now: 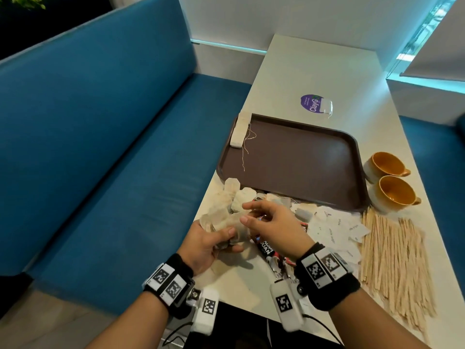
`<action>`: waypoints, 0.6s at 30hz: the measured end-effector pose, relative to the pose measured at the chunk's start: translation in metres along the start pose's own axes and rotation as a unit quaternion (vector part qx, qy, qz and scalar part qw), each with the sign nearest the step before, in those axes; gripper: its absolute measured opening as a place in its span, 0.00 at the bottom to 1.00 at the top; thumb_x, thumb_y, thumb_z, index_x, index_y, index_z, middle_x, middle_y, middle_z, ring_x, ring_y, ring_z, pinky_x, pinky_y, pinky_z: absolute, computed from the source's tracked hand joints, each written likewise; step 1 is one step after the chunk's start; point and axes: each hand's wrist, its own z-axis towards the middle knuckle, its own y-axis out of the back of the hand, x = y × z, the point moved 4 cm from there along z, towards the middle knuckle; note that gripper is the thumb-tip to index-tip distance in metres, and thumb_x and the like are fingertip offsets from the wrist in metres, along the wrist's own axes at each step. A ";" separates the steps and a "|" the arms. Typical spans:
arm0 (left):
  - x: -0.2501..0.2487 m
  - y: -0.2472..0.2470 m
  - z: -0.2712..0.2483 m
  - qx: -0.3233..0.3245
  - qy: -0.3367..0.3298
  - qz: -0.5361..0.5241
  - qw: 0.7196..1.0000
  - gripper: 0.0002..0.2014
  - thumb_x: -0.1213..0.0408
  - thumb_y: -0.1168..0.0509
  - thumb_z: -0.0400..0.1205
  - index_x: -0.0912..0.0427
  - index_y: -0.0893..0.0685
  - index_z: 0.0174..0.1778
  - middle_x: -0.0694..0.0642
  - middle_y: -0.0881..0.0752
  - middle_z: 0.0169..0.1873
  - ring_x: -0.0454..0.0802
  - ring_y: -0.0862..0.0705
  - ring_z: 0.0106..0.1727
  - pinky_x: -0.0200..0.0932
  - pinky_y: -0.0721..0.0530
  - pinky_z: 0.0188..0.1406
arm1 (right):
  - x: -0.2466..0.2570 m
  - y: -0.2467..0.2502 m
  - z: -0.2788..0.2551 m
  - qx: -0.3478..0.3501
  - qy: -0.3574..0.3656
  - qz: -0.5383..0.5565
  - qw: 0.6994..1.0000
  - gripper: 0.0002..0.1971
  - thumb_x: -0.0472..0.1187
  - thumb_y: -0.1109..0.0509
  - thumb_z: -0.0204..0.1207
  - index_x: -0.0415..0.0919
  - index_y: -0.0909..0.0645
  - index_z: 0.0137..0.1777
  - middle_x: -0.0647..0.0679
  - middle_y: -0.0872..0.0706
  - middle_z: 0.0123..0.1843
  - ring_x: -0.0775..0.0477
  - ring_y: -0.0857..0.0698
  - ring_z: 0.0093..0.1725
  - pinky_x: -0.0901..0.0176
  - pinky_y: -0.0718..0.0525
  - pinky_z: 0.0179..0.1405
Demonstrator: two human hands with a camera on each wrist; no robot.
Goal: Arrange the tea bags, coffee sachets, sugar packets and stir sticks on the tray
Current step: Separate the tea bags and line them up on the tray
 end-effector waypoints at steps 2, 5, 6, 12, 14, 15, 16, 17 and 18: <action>0.000 0.000 -0.002 0.007 0.006 0.006 1.000 0.20 0.75 0.26 0.74 0.54 0.08 0.60 0.69 0.10 0.58 0.65 0.09 0.52 0.52 0.07 0.37 | -0.002 -0.002 -0.005 0.003 0.014 -0.004 1.000 0.08 0.41 0.21 0.78 0.48 0.10 0.56 0.43 0.08 0.47 0.53 0.14 0.37 0.54 0.12 0.43; 0.000 -0.001 -0.003 0.010 0.008 0.018 1.000 0.19 0.74 0.25 0.73 0.53 0.07 0.59 0.70 0.10 0.58 0.63 0.09 0.52 0.50 0.07 0.38 | -0.004 -0.005 -0.010 -0.001 0.038 -0.018 0.999 0.03 0.40 0.21 0.78 0.49 0.08 0.49 0.46 0.07 0.43 0.54 0.13 0.37 0.56 0.14 0.40; 0.000 -0.001 -0.003 0.003 0.005 0.019 1.000 0.18 0.72 0.25 0.73 0.52 0.07 0.58 0.70 0.10 0.57 0.63 0.09 0.51 0.50 0.08 0.36 | -0.006 -0.005 -0.010 -0.004 0.033 -0.006 0.999 0.02 0.39 0.21 0.78 0.47 0.09 0.48 0.46 0.07 0.42 0.53 0.13 0.36 0.56 0.15 0.38; 0.002 -0.002 -0.001 0.023 0.004 0.021 1.000 0.27 0.57 0.16 0.69 0.56 0.10 0.64 0.74 0.10 0.55 0.63 0.08 0.50 0.50 0.08 0.37 | -0.007 -0.001 -0.010 -0.024 -0.009 0.088 0.996 0.03 0.34 0.24 0.81 0.33 0.12 0.50 0.36 0.10 0.38 0.42 0.11 0.35 0.48 0.09 0.39; 0.001 -0.003 -0.001 0.025 0.001 0.020 0.999 0.21 0.66 0.18 0.72 0.54 0.08 0.62 0.70 0.09 0.54 0.61 0.08 0.50 0.49 0.08 0.36 | -0.005 -0.001 -0.010 -0.023 -0.016 0.107 0.994 0.06 0.35 0.25 0.81 0.31 0.13 0.51 0.30 0.09 0.40 0.40 0.10 0.36 0.51 0.08 0.38; 0.001 -0.004 -0.001 0.026 -0.001 0.021 0.999 0.18 0.72 0.21 0.75 0.53 0.07 0.59 0.68 0.08 0.52 0.59 0.07 0.48 0.48 0.08 0.35 | -0.005 0.000 -0.010 -0.023 -0.019 0.109 0.994 0.07 0.37 0.25 0.82 0.31 0.12 0.51 0.28 0.10 0.41 0.39 0.10 0.37 0.52 0.08 0.38; 0.001 -0.004 -0.001 0.023 -0.003 0.024 0.999 0.19 0.76 0.24 0.76 0.51 0.06 0.57 0.66 0.07 0.50 0.57 0.07 0.46 0.46 0.08 0.34 | -0.005 0.000 -0.009 -0.025 -0.021 0.107 0.994 0.07 0.38 0.25 0.82 0.32 0.12 0.51 0.28 0.10 0.42 0.39 0.10 0.37 0.52 0.09 0.37; 0.001 -0.004 -0.001 0.021 -0.005 0.025 0.999 0.20 0.78 0.26 0.75 0.51 0.06 0.57 0.65 0.07 0.49 0.56 0.07 0.45 0.46 0.08 0.33 | -0.005 0.001 -0.009 -0.026 -0.022 0.104 0.994 0.08 0.38 0.25 0.82 0.32 0.12 0.51 0.28 0.10 0.42 0.39 0.10 0.37 0.53 0.10 0.36; 0.002 -0.003 0.000 0.020 -0.006 0.021 1.000 0.20 0.79 0.26 0.75 0.52 0.06 0.58 0.65 0.07 0.49 0.56 0.08 0.45 0.45 0.09 0.33 | -0.005 0.001 -0.008 -0.027 -0.025 0.103 0.994 0.07 0.38 0.25 0.82 0.32 0.12 0.51 0.29 0.10 0.41 0.39 0.10 0.37 0.54 0.11 0.35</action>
